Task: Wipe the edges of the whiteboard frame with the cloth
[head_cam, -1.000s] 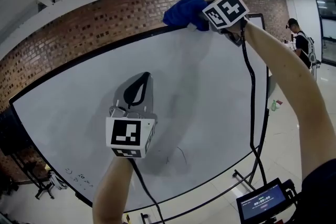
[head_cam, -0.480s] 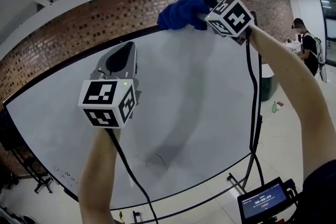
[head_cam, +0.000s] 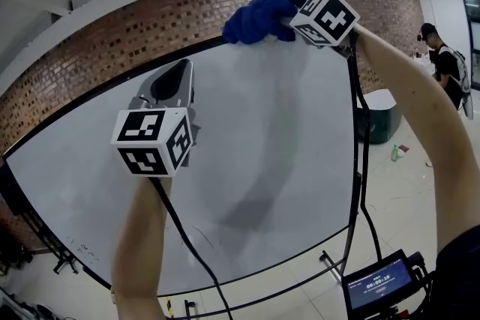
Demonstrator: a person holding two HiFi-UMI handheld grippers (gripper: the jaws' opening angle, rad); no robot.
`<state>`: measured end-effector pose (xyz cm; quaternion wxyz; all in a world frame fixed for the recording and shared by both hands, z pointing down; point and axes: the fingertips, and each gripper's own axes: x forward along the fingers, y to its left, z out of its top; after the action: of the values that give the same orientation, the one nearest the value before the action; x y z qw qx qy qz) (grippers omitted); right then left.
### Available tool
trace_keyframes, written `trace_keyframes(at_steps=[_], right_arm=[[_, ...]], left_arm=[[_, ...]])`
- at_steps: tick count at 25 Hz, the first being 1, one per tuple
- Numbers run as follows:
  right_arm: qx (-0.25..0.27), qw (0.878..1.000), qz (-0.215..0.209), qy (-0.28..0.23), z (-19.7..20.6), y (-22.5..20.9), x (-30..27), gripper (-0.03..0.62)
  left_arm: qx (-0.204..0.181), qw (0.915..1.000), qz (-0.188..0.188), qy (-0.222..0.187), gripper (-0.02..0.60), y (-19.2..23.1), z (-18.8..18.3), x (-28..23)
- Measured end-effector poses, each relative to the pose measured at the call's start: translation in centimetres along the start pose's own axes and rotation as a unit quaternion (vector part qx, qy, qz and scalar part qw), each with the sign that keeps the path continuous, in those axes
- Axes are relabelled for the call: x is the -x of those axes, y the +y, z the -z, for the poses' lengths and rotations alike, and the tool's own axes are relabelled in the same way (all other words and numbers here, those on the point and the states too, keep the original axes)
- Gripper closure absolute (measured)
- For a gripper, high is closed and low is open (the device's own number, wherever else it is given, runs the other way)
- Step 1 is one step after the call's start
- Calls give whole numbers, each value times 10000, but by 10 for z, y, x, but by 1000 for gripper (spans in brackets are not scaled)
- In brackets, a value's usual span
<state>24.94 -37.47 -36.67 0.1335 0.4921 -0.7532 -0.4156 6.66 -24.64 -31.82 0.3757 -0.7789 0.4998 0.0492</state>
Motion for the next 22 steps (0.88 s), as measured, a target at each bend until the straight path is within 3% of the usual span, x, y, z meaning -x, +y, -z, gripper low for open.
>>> trace_keyframes(at_steps=[5, 12, 22], right_arm=[[45, 9999, -31, 112, 28, -22, 0, 413], [-7, 9995, 83, 292, 43, -35, 1, 413], [-349, 9944, 710, 696, 96, -81, 23, 413]], left_arm=[[-62, 10000, 35, 24, 578, -24, -3, -24], [-85, 9999, 66, 71, 578, -25, -1, -24], [23, 9996, 266, 92, 578, -39, 11, -28]])
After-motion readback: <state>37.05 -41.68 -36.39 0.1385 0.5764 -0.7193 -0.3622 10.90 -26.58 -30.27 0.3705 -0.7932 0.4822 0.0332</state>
